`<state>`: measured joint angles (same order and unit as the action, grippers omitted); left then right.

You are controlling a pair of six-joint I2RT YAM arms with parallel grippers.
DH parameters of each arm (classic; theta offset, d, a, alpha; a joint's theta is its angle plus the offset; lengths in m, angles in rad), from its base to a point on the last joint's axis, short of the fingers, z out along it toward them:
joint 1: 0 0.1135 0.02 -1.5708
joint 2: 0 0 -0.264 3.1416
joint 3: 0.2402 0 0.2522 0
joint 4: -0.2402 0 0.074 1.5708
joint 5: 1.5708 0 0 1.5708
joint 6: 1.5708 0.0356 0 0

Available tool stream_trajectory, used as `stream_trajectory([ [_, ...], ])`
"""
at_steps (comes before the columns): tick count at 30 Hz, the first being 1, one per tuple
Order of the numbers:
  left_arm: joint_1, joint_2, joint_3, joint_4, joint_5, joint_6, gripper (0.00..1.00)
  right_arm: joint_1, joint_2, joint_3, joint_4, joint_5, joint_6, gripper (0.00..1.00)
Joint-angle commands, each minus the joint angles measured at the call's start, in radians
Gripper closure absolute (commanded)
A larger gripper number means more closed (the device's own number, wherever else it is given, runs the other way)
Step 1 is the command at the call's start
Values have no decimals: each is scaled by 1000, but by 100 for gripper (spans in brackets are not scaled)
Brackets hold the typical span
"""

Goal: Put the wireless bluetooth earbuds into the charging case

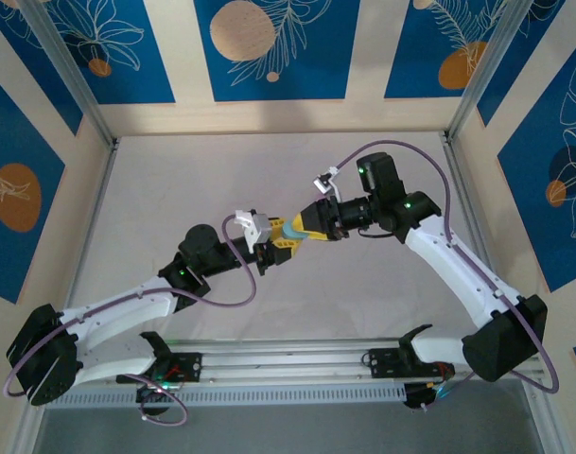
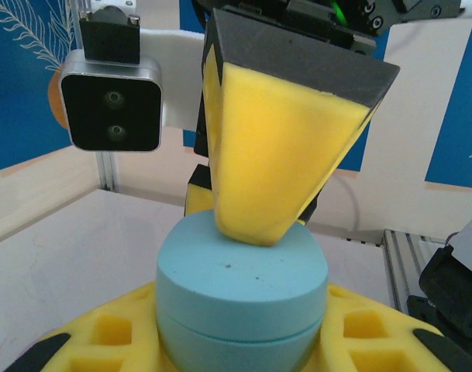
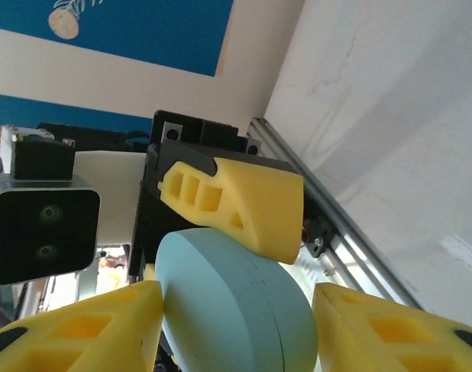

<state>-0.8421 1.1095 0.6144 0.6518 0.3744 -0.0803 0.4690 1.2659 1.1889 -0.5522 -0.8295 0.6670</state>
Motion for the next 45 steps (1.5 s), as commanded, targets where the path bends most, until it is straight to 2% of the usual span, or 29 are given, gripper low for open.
stream_trajectory([
  [1, -11, 3, 36, 76, 11, -18, 66, 0, -20, -36, 82, -103, 69, 47],
  [3, -12, 5, 37, 78, 11, -19, 66, 2, -19, -47, 111, -124, 88, 47],
  [8, -11, 6, 36, 78, 6, -21, 66, -4, -23, -58, 117, -122, 93, 64],
  [17, -11, 0, 31, 27, -11, -10, 63, -33, -40, -70, 141, -98, 120, 78],
  [20, -11, 1, 31, 3, -25, -6, 58, -42, -50, -85, 185, -88, 155, 81],
  [25, -11, -4, 16, -29, -59, 5, 43, -57, -68, -122, 270, -60, 215, 83],
  [30, -11, -24, -14, -42, -107, 5, 32, -88, -69, -159, 274, 13, 232, 83],
  [34, -12, -75, -36, -85, -188, 6, 30, -111, -44, -217, 213, 184, 196, 83],
  [37, -11, -125, -49, -127, -271, 11, 28, -121, 20, -278, 219, 258, 210, 82],
  [41, -12, -172, -59, -198, -334, 37, 27, -114, 137, -348, 321, 271, 255, 82],
  [45, -11, -197, -62, -232, -360, 23, 27, -93, 268, -342, 354, 306, 261, 82],
])
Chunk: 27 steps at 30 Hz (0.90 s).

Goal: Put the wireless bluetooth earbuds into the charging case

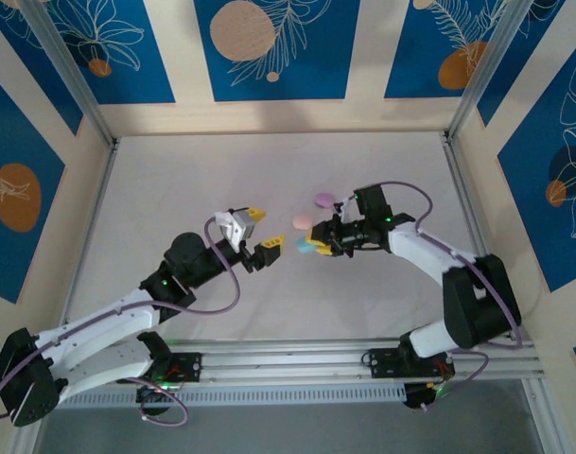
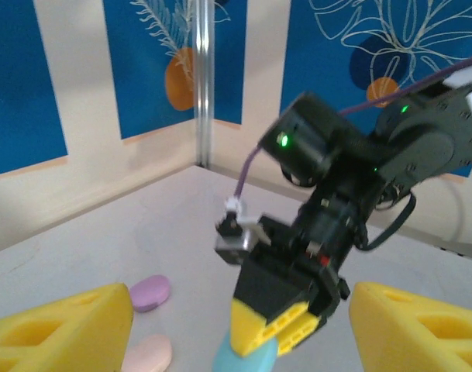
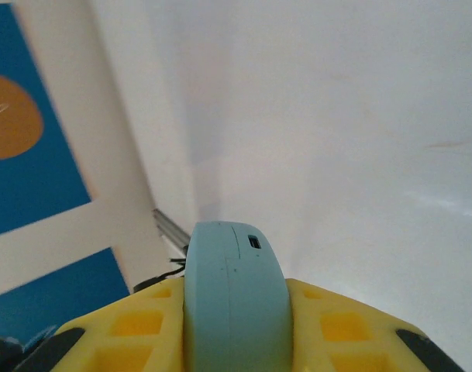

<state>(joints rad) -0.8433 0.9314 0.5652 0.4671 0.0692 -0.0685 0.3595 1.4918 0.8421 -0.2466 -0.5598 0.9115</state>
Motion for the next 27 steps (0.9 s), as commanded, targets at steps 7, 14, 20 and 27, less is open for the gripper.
stream_trajectory([
  [7, -10, -28, -14, -65, -63, 1, 26, 73, 239, 97, 54, 71, 10, 81],
  [14, -10, -27, -15, -76, -70, 7, 25, 88, 292, 135, -29, 159, -18, 72],
  [20, -10, -18, -18, -67, -75, 10, 25, 67, 274, 135, -113, 216, -46, 61],
  [27, -11, -15, -18, -68, -83, 18, 24, 43, 220, 124, -182, 275, -68, 44],
])
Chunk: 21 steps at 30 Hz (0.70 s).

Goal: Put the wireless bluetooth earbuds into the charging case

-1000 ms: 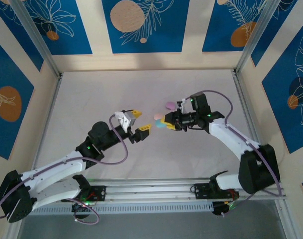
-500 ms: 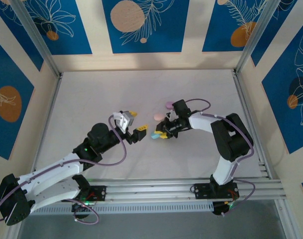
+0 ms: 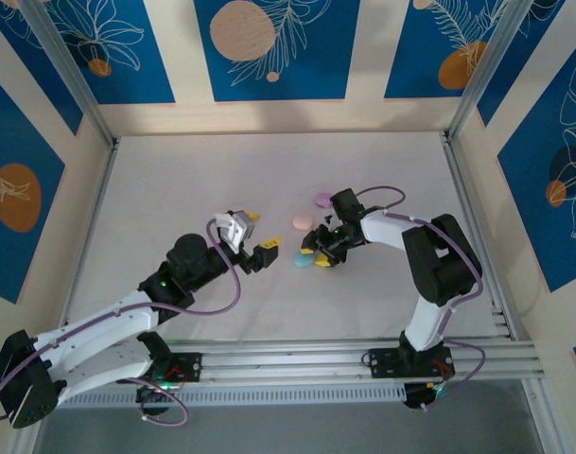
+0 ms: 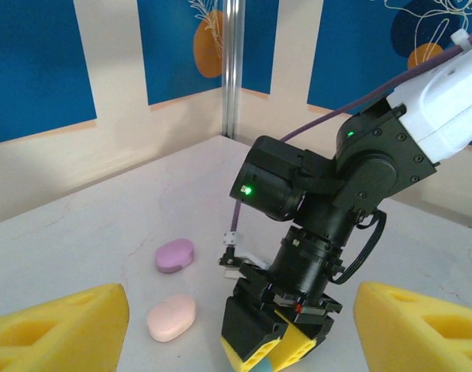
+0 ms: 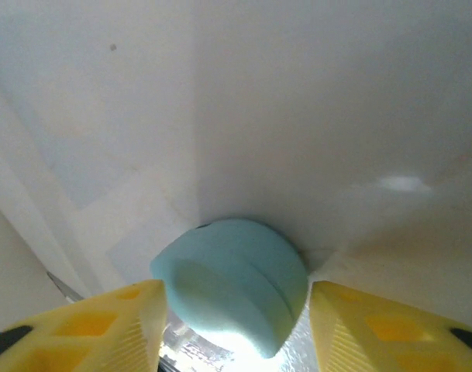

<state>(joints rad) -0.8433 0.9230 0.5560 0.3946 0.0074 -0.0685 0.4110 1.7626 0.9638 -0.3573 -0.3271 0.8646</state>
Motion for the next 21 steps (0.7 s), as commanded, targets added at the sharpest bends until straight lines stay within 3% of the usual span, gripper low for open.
stream_trajectory([
  [1, -11, -6, -11, 4, -23, 19, 24, -13, -64, 4, -90, 56, -28, 43],
  [7, -8, -7, -8, -36, -85, 25, 22, -32, -236, 23, -225, 261, -67, 30],
  [9, -9, -12, -5, -72, -161, 26, 20, -34, -335, 37, -264, 387, -95, 29],
  [13, 24, -14, 1, -181, -358, 32, 11, -32, -532, 30, -281, 805, -162, 29],
  [15, 81, -18, -8, -224, -404, 19, 8, -34, -613, -54, -149, 992, -276, 29],
  [17, 179, -24, -29, -253, -415, -20, 6, -50, -675, -196, 109, 1087, -473, 27],
  [19, 279, -25, -58, -254, -416, -45, 1, -96, -696, -323, 321, 1055, -651, 23],
  [21, 375, -18, -78, -250, -421, -48, 0, -173, -684, -399, 429, 927, -749, 22],
])
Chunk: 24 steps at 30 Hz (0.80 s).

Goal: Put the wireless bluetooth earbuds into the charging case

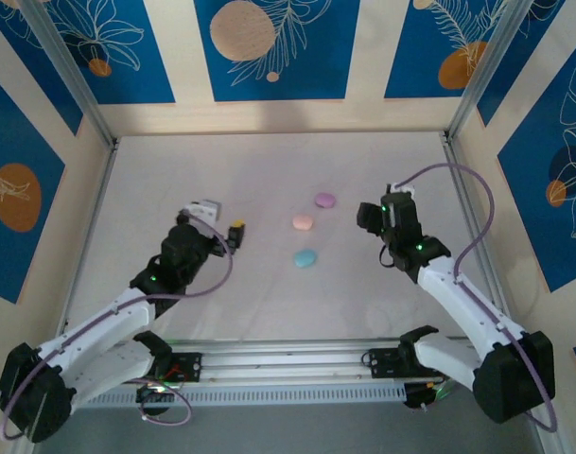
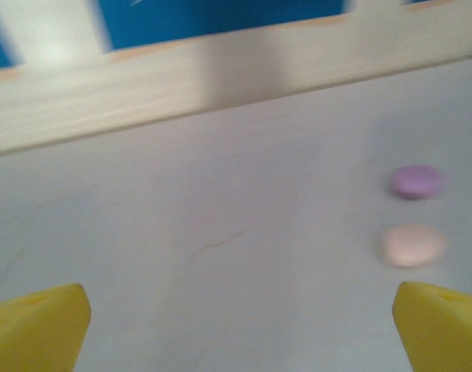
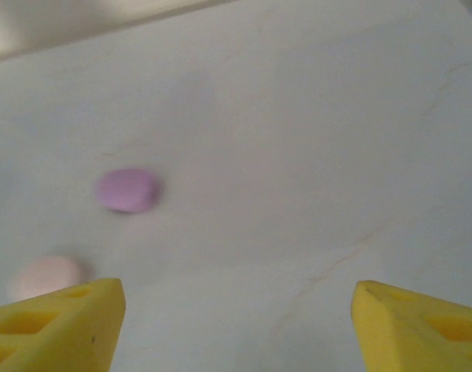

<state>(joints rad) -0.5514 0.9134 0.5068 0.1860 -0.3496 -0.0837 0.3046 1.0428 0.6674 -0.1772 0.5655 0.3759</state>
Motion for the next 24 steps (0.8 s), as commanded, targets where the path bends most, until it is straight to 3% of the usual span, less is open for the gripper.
stream_trajectory([
  [1, 125, -1, -35, -42, -66, -25, 0, -117, 58, -127, 283, -31, -252, 22],
  [5, 251, 74, -67, 6, -66, -30, 0, -227, 150, -191, 432, -220, -251, 24],
  [11, 308, 179, -29, 48, 7, 13, 0, -264, 265, -199, 583, -414, -269, 24],
  [21, 352, 264, -184, 389, -33, 99, 0, -266, 333, -264, 874, -509, -347, 25],
  [24, 371, 316, -218, 512, -13, 92, 0, -264, 427, -341, 1105, -538, -357, 25],
])
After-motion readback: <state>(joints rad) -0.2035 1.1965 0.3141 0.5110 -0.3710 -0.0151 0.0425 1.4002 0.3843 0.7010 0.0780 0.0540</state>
